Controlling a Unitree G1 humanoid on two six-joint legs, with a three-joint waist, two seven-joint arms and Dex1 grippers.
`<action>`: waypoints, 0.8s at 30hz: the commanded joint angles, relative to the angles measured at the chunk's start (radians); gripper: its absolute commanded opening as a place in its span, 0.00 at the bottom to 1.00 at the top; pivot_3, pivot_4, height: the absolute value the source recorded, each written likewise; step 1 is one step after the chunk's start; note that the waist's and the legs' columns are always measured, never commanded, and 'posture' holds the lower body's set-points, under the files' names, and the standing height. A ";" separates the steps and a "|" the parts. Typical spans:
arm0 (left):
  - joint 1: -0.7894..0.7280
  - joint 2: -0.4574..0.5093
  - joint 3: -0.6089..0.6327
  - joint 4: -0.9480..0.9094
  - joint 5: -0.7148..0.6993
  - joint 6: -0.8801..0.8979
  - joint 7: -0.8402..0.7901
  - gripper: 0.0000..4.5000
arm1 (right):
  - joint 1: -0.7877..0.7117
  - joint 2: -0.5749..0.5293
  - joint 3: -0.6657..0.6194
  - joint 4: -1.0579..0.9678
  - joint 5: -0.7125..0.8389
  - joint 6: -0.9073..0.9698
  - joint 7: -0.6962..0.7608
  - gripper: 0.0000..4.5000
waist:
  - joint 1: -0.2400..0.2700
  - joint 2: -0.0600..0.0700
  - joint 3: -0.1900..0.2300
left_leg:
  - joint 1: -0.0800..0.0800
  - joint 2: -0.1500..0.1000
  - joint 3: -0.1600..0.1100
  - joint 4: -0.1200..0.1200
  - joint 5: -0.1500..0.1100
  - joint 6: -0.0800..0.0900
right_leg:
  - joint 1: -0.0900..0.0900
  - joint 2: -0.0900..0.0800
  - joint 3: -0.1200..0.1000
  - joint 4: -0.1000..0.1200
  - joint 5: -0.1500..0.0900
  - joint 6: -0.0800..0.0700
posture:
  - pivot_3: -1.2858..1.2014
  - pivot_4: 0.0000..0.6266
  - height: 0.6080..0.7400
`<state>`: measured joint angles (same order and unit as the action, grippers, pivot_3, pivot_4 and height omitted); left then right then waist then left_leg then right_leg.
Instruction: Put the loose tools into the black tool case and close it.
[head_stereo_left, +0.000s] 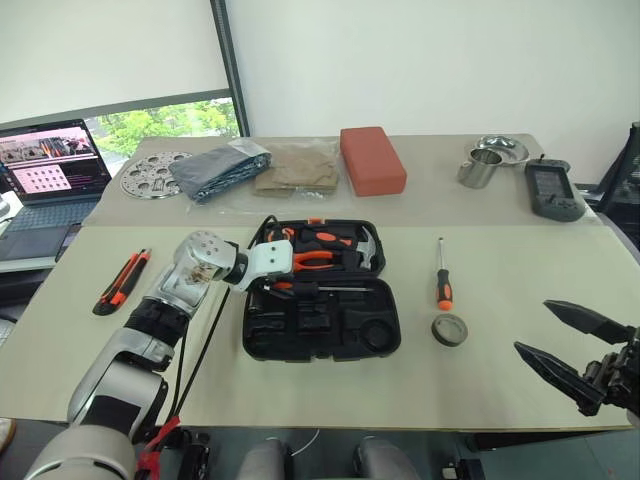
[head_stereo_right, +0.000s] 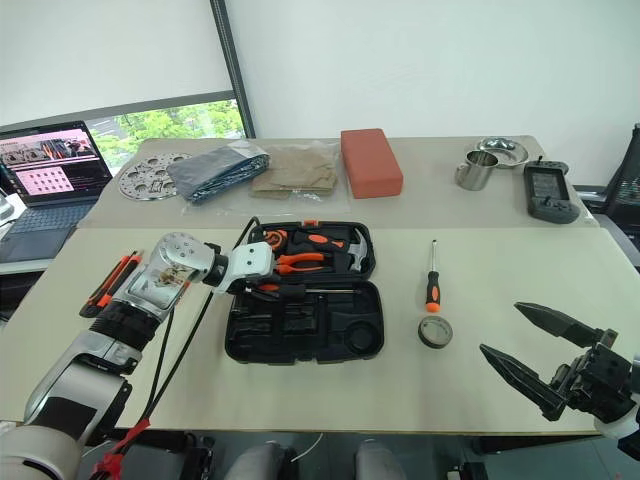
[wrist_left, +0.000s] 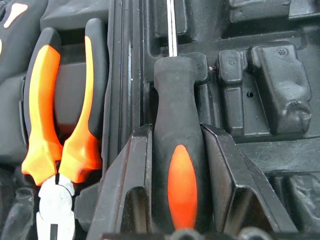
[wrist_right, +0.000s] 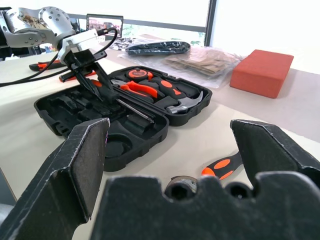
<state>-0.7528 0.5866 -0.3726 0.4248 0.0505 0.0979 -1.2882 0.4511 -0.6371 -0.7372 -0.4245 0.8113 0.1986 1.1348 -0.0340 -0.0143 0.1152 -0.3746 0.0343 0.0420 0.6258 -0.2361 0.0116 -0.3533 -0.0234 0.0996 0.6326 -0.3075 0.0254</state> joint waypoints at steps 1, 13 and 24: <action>0.032 0.053 -0.001 -0.024 0.039 0.056 -0.002 0.21 | -0.016 -0.016 -0.009 -0.019 0.029 -0.002 0.000 1.00 | -0.005 0.001 0.000 | 0.000 0.000 0.000 0.000 0.000 0.000 | 0.000 0.000 0.000 0.000 0.000 0.000 | 0.52 0.24 1.00; 0.031 0.041 -0.012 -0.003 0.036 0.054 0.004 0.21 | -0.047 -0.021 0.016 0.000 0.021 -0.003 0.008 1.00 | -0.001 0.001 0.000 | -0.002 0.000 -0.001 0.000 0.000 0.000 | 0.000 -0.001 0.000 -0.001 0.000 0.000 | 0.52 0.24 1.00; -0.054 0.039 0.108 -0.087 -0.011 0.046 0.094 0.97 | -0.022 -0.004 0.001 0.014 0.018 -0.022 0.030 1.00 | 0.025 0.002 0.000 | -0.001 0.000 -0.002 0.002 0.001 0.001 | 0.000 -0.002 -0.001 0.000 0.000 0.001 | 0.52 0.24 1.00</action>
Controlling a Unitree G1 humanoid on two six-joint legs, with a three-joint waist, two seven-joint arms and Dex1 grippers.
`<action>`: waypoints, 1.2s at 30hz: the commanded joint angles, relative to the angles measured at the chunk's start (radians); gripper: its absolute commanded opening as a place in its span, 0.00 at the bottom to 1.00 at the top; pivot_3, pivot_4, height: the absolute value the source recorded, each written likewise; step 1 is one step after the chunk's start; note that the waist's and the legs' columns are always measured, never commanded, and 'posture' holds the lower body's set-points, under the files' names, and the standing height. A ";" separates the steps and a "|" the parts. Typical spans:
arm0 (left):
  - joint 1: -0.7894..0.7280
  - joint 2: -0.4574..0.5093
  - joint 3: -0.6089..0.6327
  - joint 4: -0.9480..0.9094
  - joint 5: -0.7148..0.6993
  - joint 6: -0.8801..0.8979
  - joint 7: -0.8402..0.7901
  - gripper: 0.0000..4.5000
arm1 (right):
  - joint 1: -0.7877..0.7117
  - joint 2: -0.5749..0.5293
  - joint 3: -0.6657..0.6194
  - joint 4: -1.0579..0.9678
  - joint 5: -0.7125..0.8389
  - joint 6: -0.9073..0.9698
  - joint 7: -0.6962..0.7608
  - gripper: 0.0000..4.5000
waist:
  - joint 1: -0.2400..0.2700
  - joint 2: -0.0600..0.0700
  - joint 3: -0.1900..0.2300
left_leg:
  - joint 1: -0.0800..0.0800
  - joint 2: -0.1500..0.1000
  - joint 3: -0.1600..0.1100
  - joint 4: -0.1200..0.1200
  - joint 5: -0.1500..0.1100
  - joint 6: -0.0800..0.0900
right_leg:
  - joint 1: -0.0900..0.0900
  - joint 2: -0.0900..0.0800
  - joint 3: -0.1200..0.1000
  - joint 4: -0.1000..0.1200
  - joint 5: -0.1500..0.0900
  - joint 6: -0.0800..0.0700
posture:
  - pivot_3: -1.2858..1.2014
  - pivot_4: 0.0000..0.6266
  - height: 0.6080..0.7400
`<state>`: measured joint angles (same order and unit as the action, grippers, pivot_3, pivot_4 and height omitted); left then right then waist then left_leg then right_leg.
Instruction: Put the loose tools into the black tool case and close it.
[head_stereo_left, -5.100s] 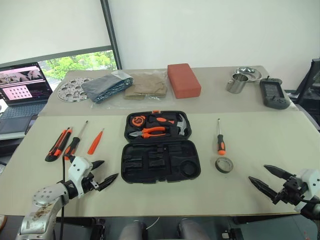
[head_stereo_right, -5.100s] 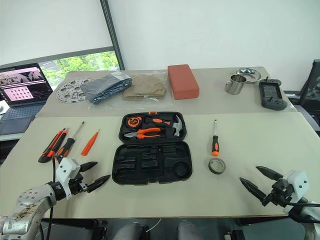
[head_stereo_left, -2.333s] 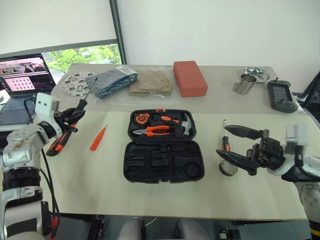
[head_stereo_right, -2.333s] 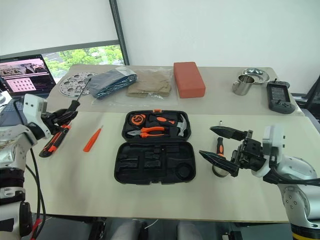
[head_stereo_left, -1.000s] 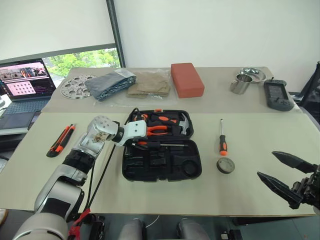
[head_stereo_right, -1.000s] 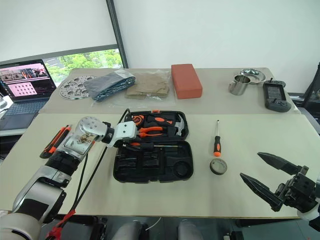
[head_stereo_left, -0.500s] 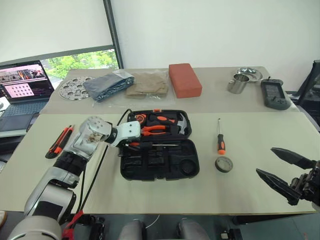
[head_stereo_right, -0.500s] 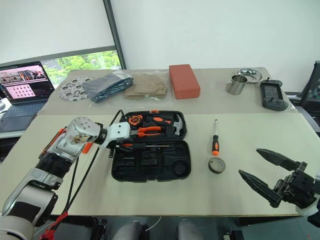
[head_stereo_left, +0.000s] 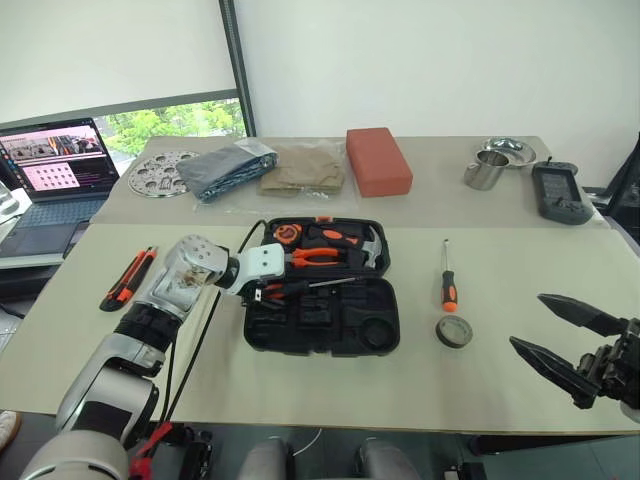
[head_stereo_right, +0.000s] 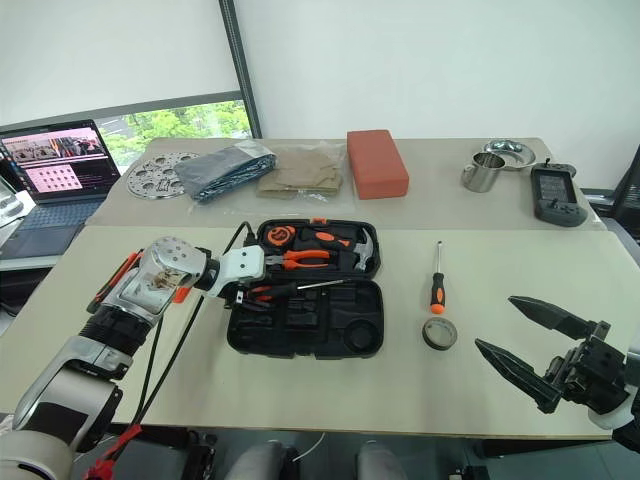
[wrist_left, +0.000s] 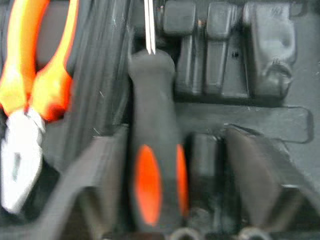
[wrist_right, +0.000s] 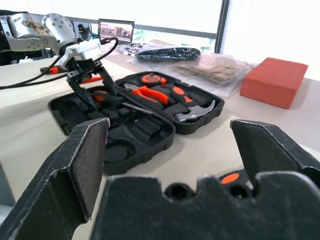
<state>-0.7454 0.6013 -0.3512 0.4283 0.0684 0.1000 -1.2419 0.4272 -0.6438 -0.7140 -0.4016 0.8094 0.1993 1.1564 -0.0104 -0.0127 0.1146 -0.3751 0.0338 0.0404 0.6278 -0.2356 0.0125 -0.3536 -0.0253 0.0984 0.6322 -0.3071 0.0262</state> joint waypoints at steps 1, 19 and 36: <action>-0.069 0.035 0.106 -0.133 -0.044 0.067 0.042 0.97 | 0.004 0.004 -0.023 -0.008 0.019 -0.023 0.009 1.00 | 0.001 0.000 0.000 | 0.000 0.000 0.000 0.000 0.000 0.000 | -0.001 0.000 0.000 0.000 0.000 0.000 | 0.52 0.24 1.00; 0.167 -0.203 0.282 -0.250 -0.241 0.169 0.305 0.25 | -0.016 0.007 -0.004 0.015 0.008 -0.028 0.025 1.00 | -0.005 0.003 0.000 | -0.008 -0.001 -0.004 0.001 -0.001 0.002 | -0.002 0.001 0.000 -0.002 0.003 -0.005 | 0.52 0.24 1.00; 0.214 -0.237 0.173 -0.043 -0.098 -0.003 0.407 0.00 | -0.016 0.004 0.002 0.005 0.008 -0.022 0.019 1.00 | -0.003 0.003 0.000 | -0.008 -0.003 -0.006 0.000 -0.001 0.002 | 0.000 0.000 0.000 -0.003 0.003 -0.005 | 0.52 0.24 1.00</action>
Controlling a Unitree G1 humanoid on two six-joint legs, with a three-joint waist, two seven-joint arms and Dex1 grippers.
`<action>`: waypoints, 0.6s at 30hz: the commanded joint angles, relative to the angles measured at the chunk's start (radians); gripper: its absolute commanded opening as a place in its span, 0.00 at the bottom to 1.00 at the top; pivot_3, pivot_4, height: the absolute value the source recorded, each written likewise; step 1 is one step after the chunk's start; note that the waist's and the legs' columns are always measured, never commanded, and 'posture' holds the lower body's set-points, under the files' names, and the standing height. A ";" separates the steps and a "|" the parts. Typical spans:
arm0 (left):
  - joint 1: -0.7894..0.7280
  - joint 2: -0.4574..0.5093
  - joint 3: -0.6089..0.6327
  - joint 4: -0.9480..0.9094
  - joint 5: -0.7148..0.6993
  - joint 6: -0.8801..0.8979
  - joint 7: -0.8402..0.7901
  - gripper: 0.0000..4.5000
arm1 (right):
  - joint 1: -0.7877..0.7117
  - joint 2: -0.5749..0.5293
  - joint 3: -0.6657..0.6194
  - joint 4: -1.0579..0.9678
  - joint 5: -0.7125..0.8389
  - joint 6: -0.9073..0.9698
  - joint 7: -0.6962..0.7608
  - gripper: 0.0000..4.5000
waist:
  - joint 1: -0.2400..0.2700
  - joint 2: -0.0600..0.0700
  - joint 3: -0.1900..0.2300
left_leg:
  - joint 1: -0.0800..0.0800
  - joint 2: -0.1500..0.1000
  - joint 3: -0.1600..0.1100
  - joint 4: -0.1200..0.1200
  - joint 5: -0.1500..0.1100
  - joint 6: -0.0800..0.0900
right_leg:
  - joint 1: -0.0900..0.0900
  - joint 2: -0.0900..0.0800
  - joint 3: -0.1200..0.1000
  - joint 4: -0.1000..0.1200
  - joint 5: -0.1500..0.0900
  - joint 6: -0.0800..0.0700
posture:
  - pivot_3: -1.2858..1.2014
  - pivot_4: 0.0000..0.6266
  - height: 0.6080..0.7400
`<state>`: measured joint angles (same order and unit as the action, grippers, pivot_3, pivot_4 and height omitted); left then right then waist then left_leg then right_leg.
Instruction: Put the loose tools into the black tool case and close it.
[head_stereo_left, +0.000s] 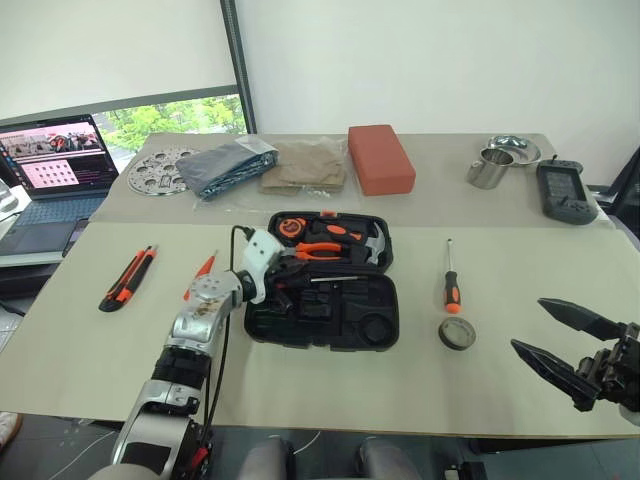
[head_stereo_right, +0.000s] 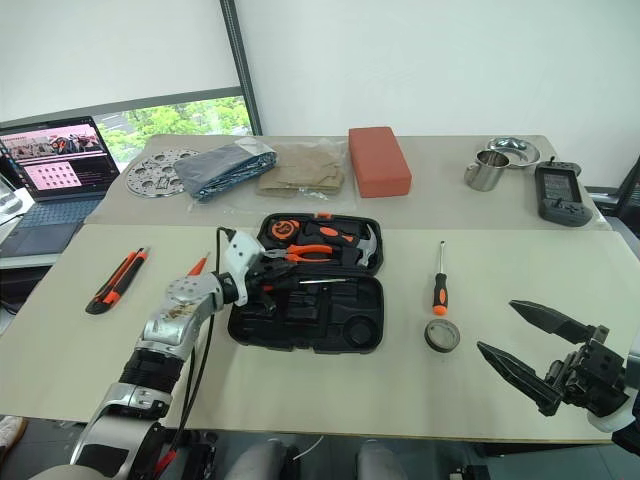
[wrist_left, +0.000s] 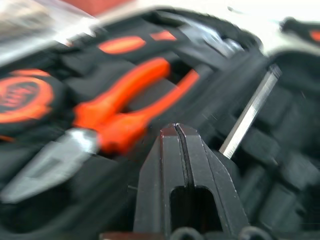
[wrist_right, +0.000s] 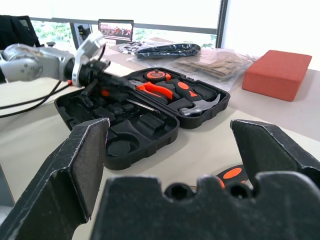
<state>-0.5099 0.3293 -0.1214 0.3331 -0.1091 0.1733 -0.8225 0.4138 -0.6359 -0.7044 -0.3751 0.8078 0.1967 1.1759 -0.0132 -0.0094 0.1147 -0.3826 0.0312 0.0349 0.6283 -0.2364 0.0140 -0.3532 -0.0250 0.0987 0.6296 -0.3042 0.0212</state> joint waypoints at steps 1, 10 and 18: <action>-0.027 0.044 -0.075 0.075 0.102 -0.106 -0.013 0.00 | -0.004 -0.006 -0.008 -0.020 0.010 -0.018 0.000 1.00 | -0.001 0.000 0.000 | 0.000 0.000 0.000 0.000 0.000 0.000 | 0.000 0.000 0.000 0.000 0.000 0.000 | 0.52 0.24 1.00; -0.126 0.098 -0.258 0.314 0.333 -0.398 0.004 0.00 | -0.012 -0.014 -0.001 -0.009 0.006 -0.018 0.005 1.00 | -0.001 0.001 -0.001 | 0.004 -0.001 0.001 0.000 0.001 -0.001 | 0.003 0.000 0.001 0.001 0.000 0.001 | 0.52 0.24 1.00; -0.178 0.113 -0.350 0.469 0.482 -0.585 0.076 0.00 | -0.012 -0.015 -0.003 -0.002 0.006 -0.024 0.009 1.00 | 0.000 0.000 -0.004 | 0.012 0.000 0.001 0.000 0.000 -0.001 | 0.010 0.000 0.001 0.001 -0.004 0.007 | 0.52 0.24 1.00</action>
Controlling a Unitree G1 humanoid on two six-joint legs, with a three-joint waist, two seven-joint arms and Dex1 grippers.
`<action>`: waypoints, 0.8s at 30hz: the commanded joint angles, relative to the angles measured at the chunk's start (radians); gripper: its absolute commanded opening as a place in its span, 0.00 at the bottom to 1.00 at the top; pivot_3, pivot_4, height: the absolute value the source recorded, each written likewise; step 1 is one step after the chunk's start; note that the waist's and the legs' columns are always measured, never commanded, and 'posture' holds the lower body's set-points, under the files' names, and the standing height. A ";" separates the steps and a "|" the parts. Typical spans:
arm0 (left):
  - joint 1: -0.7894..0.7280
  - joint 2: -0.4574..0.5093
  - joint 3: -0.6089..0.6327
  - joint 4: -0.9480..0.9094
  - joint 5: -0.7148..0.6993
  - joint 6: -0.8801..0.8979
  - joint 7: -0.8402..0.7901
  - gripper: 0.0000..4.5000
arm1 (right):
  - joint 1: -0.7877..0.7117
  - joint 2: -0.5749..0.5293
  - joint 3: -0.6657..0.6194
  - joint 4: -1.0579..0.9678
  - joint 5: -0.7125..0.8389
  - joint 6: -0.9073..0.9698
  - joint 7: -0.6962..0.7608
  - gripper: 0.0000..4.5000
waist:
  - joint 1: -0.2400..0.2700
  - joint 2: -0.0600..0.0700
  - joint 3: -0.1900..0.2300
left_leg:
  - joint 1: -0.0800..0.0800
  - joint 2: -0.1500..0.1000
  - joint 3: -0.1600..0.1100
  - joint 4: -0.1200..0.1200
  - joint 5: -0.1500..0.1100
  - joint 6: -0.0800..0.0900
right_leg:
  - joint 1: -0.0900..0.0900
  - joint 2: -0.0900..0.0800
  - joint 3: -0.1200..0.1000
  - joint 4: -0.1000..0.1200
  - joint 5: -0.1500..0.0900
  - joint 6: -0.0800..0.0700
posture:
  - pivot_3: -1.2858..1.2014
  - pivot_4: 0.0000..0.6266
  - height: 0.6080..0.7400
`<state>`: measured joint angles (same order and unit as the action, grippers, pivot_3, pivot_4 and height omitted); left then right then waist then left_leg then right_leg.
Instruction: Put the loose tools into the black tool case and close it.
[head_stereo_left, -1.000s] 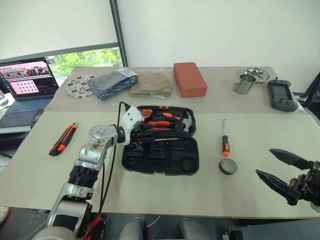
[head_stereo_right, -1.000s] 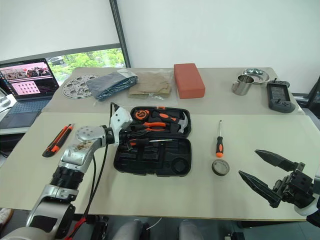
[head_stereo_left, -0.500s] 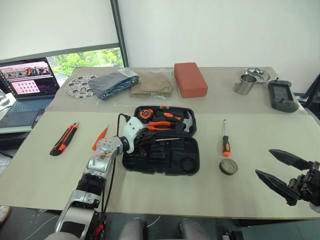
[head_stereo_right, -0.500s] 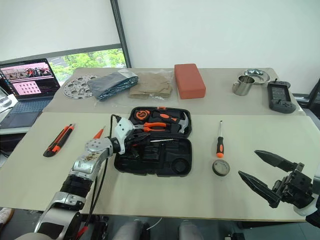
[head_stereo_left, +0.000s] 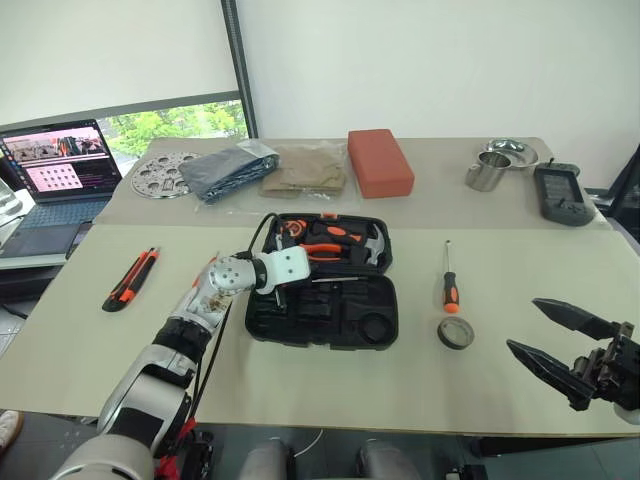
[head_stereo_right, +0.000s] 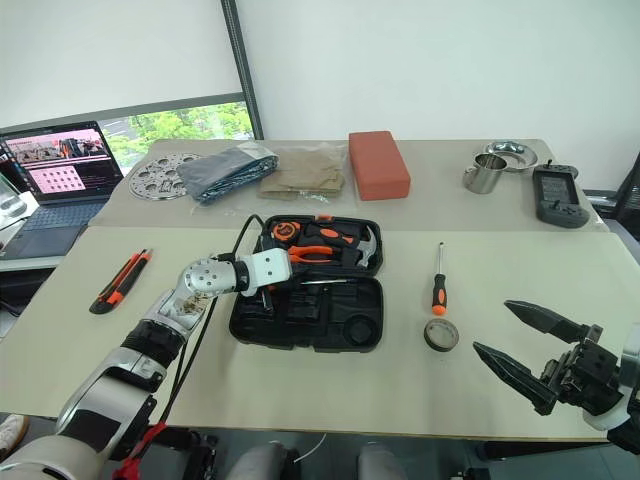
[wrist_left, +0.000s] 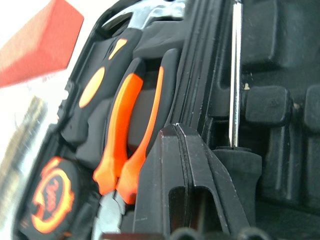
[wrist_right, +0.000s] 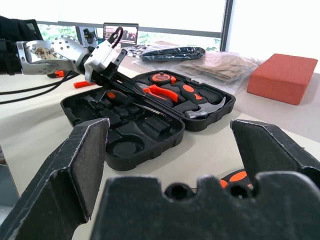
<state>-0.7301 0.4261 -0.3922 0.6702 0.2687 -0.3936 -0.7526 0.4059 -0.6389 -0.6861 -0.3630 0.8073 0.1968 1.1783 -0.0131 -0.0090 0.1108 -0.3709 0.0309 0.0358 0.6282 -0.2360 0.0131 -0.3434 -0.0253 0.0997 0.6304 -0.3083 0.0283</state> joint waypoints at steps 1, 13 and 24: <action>0.039 0.013 -0.085 0.151 0.116 -0.036 0.024 0.00 | -0.001 -0.011 -0.022 -0.015 0.007 -0.024 0.007 1.00 | 0.000 0.000 0.000 | 0.003 0.000 0.000 0.000 0.000 0.000 | 0.003 0.000 0.000 0.000 0.000 0.000 | 0.52 0.24 1.00; 0.021 -0.110 0.217 0.105 -0.261 0.082 -0.016 0.00 | 0.011 -0.013 -0.026 -0.029 0.013 -0.018 -0.002 1.00 | -0.004 -0.001 0.001 | 0.003 0.002 0.001 0.000 0.000 0.000 | 0.003 -0.001 -0.001 0.001 -0.001 0.001 | 0.52 0.24 1.00; 0.081 -0.166 0.338 -0.114 -0.523 0.372 -0.197 0.00 | 0.000 -0.009 -0.016 -0.014 0.007 -0.024 0.005 1.00 | 0.006 0.000 0.000 | -0.014 -0.002 -0.004 -0.002 0.000 -0.001 | -0.014 0.001 -0.002 -0.003 0.003 -0.006 | 0.52 0.24 1.00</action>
<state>-0.6514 0.2670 -0.0631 0.6010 -0.2323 -0.0332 -0.9348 0.4066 -0.6394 -0.6805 -0.3632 0.8073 0.1968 1.1775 -0.0067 -0.0093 0.1112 -0.3850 0.0292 0.0311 0.6268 -0.2355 0.0125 -0.3571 -0.0246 0.0979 0.6270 -0.3048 0.0225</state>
